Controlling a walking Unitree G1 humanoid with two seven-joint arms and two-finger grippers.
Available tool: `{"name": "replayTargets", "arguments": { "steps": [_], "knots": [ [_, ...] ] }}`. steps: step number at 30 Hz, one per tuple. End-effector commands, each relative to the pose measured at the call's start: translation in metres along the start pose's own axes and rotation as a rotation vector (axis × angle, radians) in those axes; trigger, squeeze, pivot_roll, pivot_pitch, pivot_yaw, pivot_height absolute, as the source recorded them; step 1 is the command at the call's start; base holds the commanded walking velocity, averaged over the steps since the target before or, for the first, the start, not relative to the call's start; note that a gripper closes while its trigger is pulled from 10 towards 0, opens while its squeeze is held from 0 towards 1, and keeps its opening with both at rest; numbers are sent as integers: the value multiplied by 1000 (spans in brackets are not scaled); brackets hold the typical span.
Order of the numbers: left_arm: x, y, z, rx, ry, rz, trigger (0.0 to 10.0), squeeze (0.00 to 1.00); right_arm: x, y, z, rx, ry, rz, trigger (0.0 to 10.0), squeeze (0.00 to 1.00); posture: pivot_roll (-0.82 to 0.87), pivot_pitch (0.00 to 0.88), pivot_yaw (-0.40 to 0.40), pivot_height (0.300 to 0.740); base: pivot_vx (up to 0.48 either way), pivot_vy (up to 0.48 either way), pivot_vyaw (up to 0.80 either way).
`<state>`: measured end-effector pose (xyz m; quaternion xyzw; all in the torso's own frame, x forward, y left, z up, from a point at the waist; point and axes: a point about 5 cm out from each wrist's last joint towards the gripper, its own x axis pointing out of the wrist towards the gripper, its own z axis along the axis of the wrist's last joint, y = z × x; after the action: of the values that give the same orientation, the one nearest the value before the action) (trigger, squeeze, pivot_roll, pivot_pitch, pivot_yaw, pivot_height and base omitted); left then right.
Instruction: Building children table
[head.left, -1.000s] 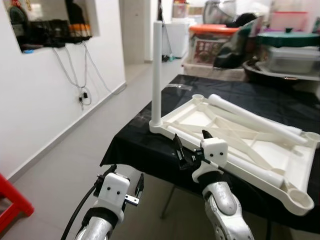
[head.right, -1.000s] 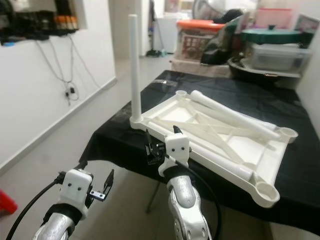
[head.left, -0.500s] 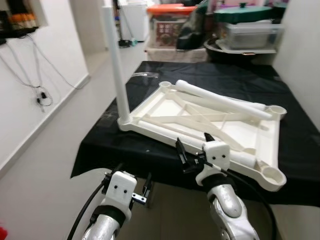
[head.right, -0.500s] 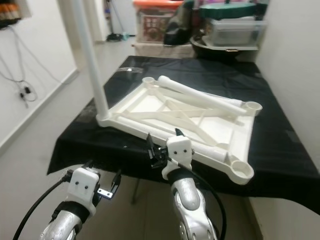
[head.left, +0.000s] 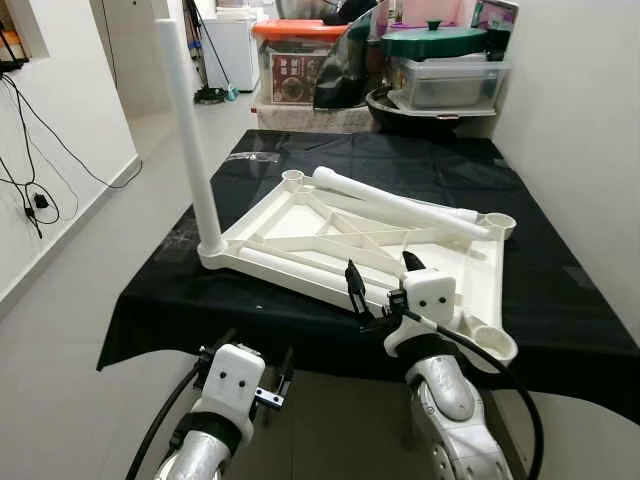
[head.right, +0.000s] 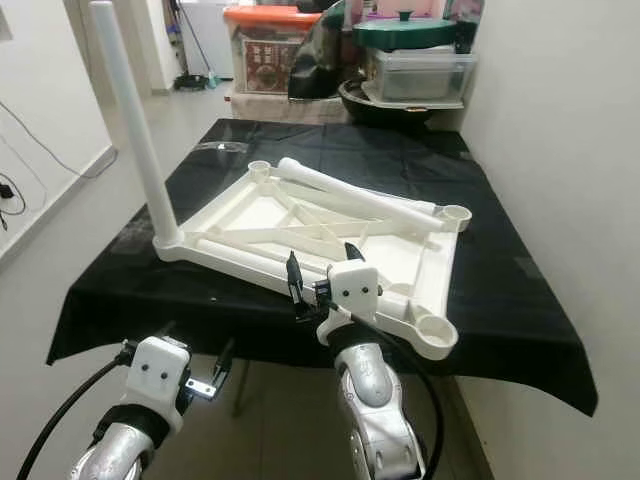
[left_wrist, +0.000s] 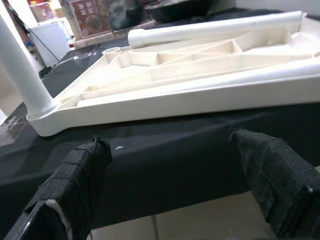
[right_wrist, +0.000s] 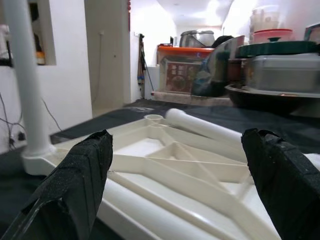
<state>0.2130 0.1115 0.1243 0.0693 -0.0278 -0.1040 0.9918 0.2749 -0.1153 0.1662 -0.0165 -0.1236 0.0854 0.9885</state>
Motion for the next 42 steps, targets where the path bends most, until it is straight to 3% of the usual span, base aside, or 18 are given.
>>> {"name": "replayTargets", "arguments": {
  "steps": [1, 13, 19, 21, 22, 25, 29, 31, 33, 38, 42],
  "knots": [
    [-1, 1, -4, 6, 21, 1, 10000, 0, 2, 4, 0, 12, -4, 9, 10000, 0, 53, 0, -5, 740, 0, -450, 0],
    [-1, 7, -7, -46, 43, 50, 10000, 0, 8, -6, -4, 7, 20, -23, 10000, 0, 57, 0, -5, 740, 135, -249, 0],
    [-1, 6, -6, -49, 35, 29, 10000, 0, 16, -11, -12, 104, 121, -56, 10000, 0, 57, 0, -3, 740, 0, 0, 0],
    [-2, 5, -5, -50, 33, 25, 10000, 0, 20, -13, -14, 141, 155, -53, 10000, 0, 59, 0, -7, 740, 0, 0, 0],
    [-3, 4, -4, -54, 31, 19, 10000, 0, 26, -20, -20, 220, 233, -56, 10000, 0, 62, 0, -9, 740, 0, 0, 0],
    [-4, 3, -3, -60, 30, 6, 10000, 0, 32, -30, -26, 298, 311, -62, 10000, 0, 64, 11, -12, 740, 0, 0, 0],
    [-6, 0, -1, -60, 29, -7, 10000, 0, 32, -39, -34, 368, 398, -46, 10000, 0, 65, 22, -11, 740, 0, 0, 0],
    [-7, -1, 0, -61, 30, -17, 10000, 0, 26, -45, -44, 442, 503, -19, 10000, 0, 66, 38, -10, 740, 0, 0, 0],
    [-8, -1, 0, -62, 30, -19, 10000, 0, 24, -47, -46, 471, 531, -13, 10000, 0, 66, 38, -10, 740, 0, 0, 0],
    [-11, -2, 1, -71, 38, -27, 10000, 0, 20, -46, -35, 675, 596, 125, 10000, 0, 64, 57, -8, 740, 0, 0, 0],
    [-11, -2, 1, -72, 41, -28, 10000, 0, 20, -46, -32, 702, 609, 154, 10000, 0, 64, 57, -8, 740, 0, 0, 0]
  ]
}}
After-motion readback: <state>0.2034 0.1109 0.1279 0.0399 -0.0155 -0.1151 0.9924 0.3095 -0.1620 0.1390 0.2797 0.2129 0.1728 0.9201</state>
